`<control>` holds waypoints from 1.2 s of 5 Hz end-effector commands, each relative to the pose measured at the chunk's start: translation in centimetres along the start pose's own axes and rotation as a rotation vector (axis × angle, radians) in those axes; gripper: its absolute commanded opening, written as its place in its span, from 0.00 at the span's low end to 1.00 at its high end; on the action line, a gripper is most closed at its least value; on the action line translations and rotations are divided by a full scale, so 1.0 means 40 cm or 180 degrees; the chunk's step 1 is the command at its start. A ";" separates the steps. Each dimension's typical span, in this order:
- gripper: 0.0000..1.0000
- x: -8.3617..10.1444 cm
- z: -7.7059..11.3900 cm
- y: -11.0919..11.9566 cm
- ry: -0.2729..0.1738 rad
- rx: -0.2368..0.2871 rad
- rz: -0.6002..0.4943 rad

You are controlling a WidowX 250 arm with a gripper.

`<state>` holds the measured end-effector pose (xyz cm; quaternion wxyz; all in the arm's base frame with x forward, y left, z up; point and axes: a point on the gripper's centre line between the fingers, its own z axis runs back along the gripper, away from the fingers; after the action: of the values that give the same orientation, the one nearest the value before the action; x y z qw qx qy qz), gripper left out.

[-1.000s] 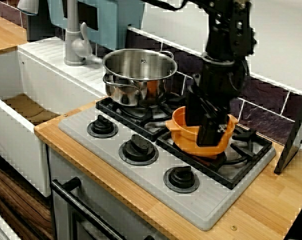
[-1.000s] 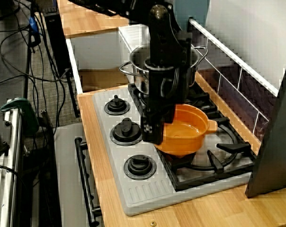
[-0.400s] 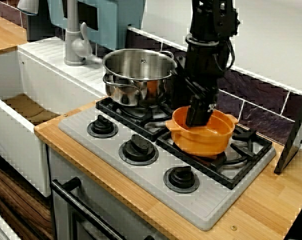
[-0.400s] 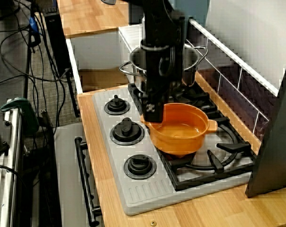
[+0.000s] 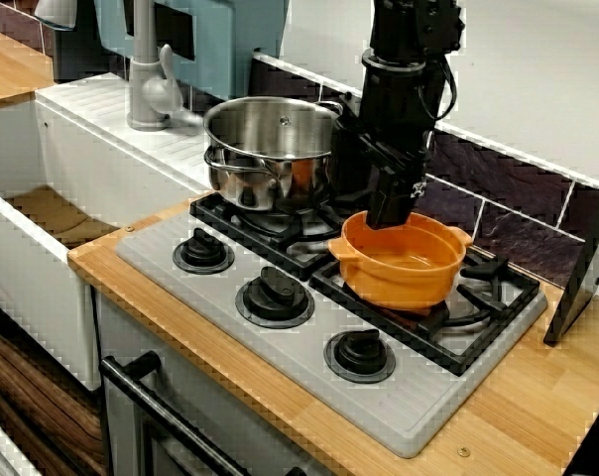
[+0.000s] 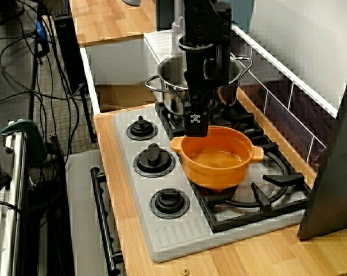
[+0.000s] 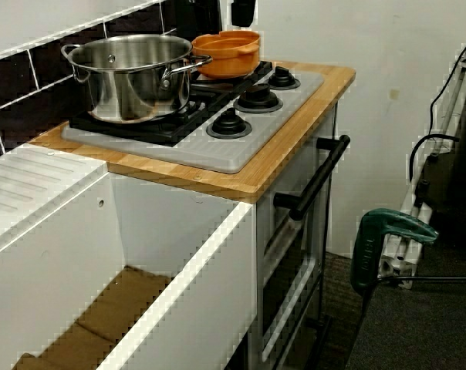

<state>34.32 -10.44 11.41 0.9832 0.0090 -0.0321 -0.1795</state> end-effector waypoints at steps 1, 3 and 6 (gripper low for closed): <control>1.00 -0.017 -0.014 0.046 -0.0058 0.0029 0.0054; 1.00 -0.018 -0.032 0.050 -0.0037 0.0029 0.0049; 1.00 -0.004 -0.052 0.045 0.0037 0.0028 0.0017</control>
<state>34.97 -9.19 7.44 0.9846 0.0149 -0.0007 -0.1740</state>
